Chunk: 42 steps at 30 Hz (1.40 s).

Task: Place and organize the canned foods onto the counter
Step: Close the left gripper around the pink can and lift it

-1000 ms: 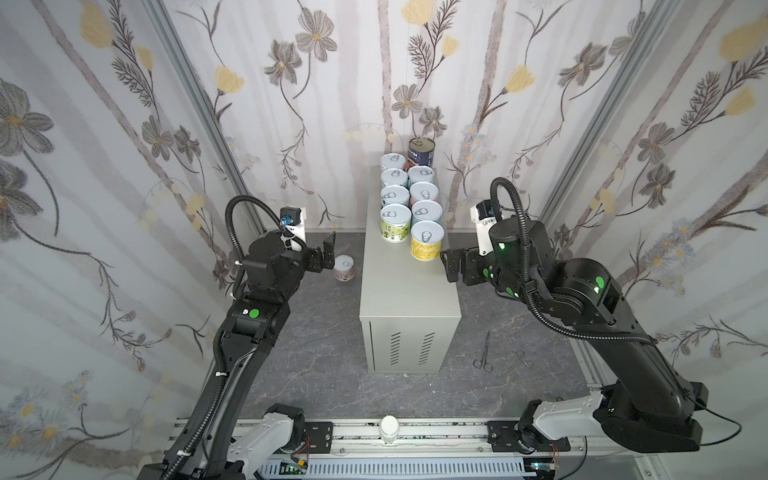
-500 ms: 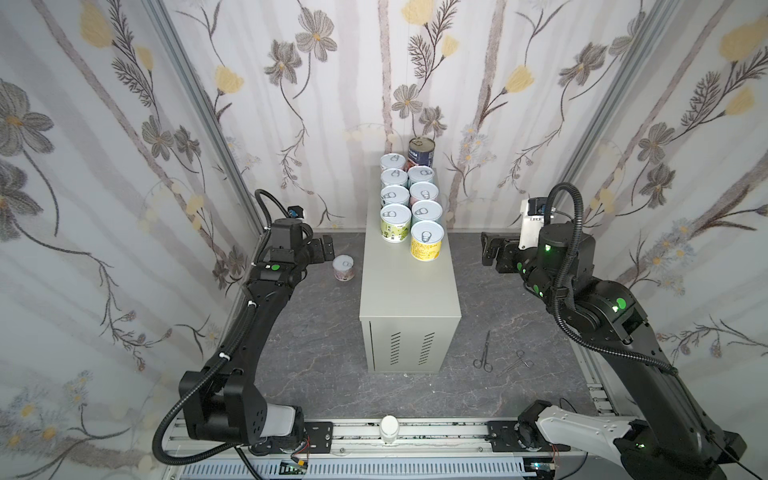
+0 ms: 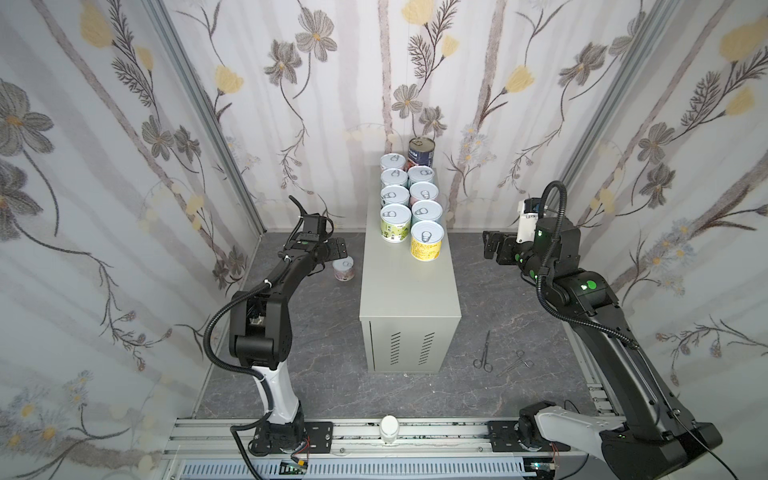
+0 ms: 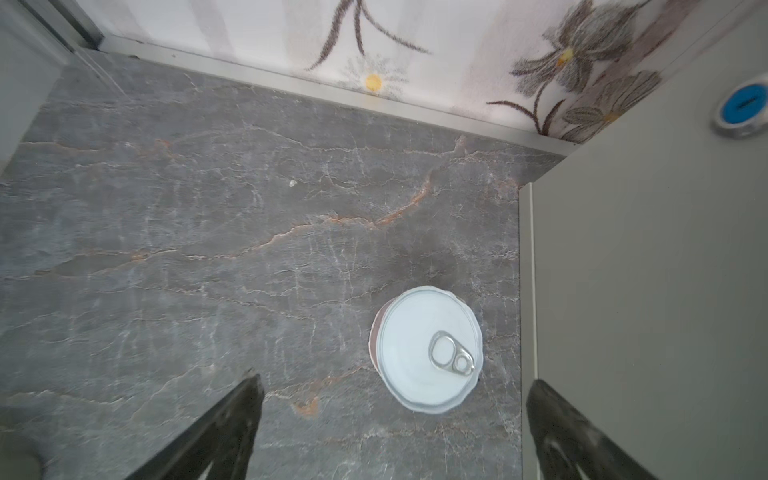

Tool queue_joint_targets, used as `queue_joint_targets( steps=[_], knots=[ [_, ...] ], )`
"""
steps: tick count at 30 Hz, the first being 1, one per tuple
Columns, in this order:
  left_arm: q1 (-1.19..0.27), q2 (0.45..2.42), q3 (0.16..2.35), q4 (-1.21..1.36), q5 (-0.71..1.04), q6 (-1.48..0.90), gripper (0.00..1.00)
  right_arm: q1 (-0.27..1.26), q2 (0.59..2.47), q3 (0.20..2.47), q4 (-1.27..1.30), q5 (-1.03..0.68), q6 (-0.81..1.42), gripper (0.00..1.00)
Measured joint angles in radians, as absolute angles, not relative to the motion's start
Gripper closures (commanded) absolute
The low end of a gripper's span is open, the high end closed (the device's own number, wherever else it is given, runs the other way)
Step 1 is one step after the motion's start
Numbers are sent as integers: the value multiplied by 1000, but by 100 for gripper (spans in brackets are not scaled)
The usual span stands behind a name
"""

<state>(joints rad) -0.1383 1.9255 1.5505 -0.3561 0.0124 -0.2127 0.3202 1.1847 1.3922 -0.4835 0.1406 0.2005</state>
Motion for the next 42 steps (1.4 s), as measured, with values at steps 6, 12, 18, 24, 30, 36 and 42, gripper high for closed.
queue_joint_targets(
  steps=[6,12,18,24,30,36,42],
  knots=[
    [-164,2063,1636,-389,0,-221,0,300,1192,1335,-442,80,208,0],
    [-200,2123,1666,-411,-17,-226,0,289,1223,1314,-406,12,219,0],
    [-218,2172,1692,-423,-35,-228,0,286,1238,1278,-378,-35,231,0],
    [-217,2196,1694,-432,-68,-228,8,283,1223,1248,-369,-46,245,0],
    [-219,2211,1694,-431,-75,-236,21,281,1209,1237,-364,-46,246,0],
    [-219,2223,1694,-430,-83,-235,27,278,1199,1232,-364,-46,252,0],
    [-219,2221,1680,-412,-93,-234,36,274,1190,1230,-364,-44,250,0]
  ],
)
